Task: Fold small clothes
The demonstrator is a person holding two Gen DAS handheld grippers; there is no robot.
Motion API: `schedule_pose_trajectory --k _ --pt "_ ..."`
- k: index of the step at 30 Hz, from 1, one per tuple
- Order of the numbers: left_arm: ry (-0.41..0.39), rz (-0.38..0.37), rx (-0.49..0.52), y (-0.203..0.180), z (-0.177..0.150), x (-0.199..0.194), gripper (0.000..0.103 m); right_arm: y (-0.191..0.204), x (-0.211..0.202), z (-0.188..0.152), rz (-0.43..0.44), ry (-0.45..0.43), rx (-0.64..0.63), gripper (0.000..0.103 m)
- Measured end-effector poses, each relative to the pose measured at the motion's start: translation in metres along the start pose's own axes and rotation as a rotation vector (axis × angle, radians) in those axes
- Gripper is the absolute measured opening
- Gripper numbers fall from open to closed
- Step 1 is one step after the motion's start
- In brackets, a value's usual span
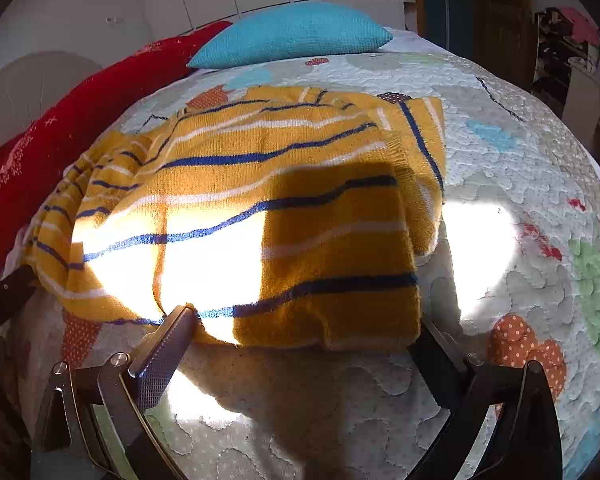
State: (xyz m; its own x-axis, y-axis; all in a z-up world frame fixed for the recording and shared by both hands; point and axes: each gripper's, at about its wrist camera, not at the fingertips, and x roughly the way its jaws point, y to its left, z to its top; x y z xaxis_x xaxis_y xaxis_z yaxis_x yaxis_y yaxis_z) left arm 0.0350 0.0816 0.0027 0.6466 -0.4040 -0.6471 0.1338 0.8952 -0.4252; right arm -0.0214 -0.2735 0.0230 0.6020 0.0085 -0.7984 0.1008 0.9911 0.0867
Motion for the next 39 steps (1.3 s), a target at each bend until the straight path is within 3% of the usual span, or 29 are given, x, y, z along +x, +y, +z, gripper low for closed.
schedule_pose_trajectory --k 5,6,7,9,13,16,21,26,28,30,31,35,39 --pt "0.001 0.0 -0.047 0.005 -0.002 -0.009 0.099 0.007 -0.002 -0.002 -0.054 0.007 -0.037 0.103" --pt "0.011 0.017 -0.071 0.006 -0.003 -0.016 0.098 0.01 -0.005 -0.002 -0.067 0.027 -0.051 0.1" --pt "0.005 0.034 -0.09 0.007 -0.006 -0.027 0.097 0.014 -0.012 -0.003 -0.075 0.034 -0.066 0.09" --pt "-0.036 0.049 -0.101 0.008 -0.016 -0.058 0.097 0.029 -0.034 -0.008 -0.052 0.002 -0.114 0.086" --pt "-0.105 0.069 -0.192 0.028 -0.043 -0.11 0.097 0.087 -0.06 -0.011 0.044 -0.051 -0.299 0.083" --pt "-0.116 0.075 -0.289 0.05 -0.056 -0.13 0.097 0.152 -0.052 -0.016 0.063 -0.069 -0.492 0.083" --pt "-0.154 0.093 -0.298 0.063 -0.066 -0.152 0.097 0.256 -0.011 -0.037 -0.068 -0.14 -0.846 0.081" --pt "-0.173 0.095 -0.301 0.069 -0.069 -0.161 0.097 0.316 0.031 -0.042 -0.249 -0.204 -1.072 0.062" --pt "-0.174 0.083 -0.313 0.073 -0.071 -0.164 0.097 0.328 0.049 -0.029 -0.254 -0.158 -1.064 0.037" --pt "-0.171 0.071 -0.329 0.076 -0.072 -0.166 0.097 0.339 0.063 -0.014 -0.224 -0.101 -1.011 0.018" --pt "-0.172 0.069 -0.334 0.077 -0.072 -0.168 0.097 0.345 0.065 -0.007 -0.205 -0.089 -0.977 0.014" --pt "-0.19 0.081 -0.32 0.075 -0.07 -0.181 0.097 0.358 0.061 0.017 -0.102 -0.073 -0.846 0.01" --pt "-0.188 0.093 -0.308 0.071 -0.068 -0.186 0.097 0.332 0.047 0.05 -0.009 -0.077 -0.696 0.008"
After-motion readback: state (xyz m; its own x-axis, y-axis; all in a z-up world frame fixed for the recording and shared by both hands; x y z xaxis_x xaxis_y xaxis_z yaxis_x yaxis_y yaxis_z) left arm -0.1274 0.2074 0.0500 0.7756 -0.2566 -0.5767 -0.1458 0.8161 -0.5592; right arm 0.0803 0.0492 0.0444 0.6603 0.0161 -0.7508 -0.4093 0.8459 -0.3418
